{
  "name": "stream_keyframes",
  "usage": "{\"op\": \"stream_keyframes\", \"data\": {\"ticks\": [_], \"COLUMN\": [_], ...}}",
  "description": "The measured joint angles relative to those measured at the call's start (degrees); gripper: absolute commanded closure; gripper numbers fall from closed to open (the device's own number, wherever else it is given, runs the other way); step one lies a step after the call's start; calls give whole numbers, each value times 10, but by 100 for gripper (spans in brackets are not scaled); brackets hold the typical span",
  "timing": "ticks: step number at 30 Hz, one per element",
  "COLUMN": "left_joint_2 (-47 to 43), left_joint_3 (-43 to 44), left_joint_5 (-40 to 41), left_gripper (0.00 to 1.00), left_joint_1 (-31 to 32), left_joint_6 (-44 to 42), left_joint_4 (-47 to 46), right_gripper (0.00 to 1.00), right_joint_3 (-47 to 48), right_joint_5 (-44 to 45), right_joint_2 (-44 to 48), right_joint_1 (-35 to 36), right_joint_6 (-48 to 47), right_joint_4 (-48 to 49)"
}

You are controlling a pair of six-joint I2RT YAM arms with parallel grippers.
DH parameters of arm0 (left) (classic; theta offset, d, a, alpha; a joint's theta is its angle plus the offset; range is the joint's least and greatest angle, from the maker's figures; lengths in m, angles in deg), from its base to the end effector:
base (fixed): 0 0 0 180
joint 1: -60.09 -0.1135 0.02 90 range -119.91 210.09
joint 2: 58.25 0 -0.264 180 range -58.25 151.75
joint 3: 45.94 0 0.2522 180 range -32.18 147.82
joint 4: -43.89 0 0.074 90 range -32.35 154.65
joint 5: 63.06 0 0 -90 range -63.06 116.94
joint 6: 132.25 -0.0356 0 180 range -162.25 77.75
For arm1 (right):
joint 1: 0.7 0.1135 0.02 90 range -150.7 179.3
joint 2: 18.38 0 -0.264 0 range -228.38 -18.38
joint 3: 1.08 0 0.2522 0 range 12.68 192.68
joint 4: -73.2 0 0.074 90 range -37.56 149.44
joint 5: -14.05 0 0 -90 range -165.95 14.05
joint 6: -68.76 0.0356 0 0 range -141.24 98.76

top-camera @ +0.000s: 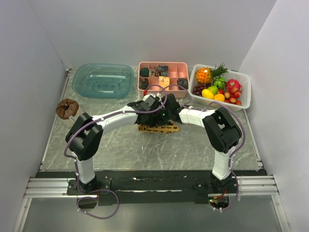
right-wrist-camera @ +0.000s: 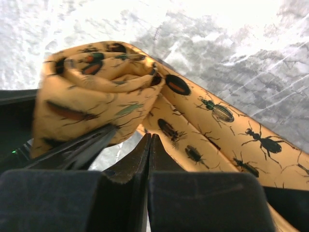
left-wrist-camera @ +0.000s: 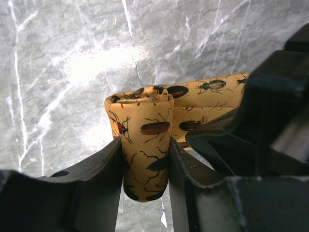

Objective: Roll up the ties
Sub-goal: Roll the tie at the center of the board.

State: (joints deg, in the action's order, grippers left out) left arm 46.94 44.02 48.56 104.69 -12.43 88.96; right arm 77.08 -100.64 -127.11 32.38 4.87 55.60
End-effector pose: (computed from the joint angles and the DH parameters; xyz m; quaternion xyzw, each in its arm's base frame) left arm 0.2838 -0.2614 0.2090 0.0745 0.9477 -0.0079 0.3101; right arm 0.3211 0.2269 0.1560 -0.1317 0.9062 0.3459 0.2046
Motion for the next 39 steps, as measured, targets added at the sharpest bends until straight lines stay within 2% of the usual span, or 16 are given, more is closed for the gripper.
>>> {"op": "stream_keyframes", "data": {"ticks": [16,23,30,39], "left_joint_2": [24,33,30,-8], "left_joint_3": [28,44,40,-24], "left_joint_5": [59,75,74,6], "left_gripper": [42,24,22,22], "left_joint_1": [24,48,56,57], "left_joint_6": [15,24,29,33], "left_joint_4": [26,27,5,-74], "right_gripper": [100,100,100,100], "right_joint_3": [-8,-31,-37,-62], "right_joint_5": [2,3,5,1], "right_joint_2": [8,29,47,71], "right_joint_1": [-12,-30,-47,-57], "right_joint_6": [2,0,-3,-3], "right_joint_4": [-1,-5,0,5]}}
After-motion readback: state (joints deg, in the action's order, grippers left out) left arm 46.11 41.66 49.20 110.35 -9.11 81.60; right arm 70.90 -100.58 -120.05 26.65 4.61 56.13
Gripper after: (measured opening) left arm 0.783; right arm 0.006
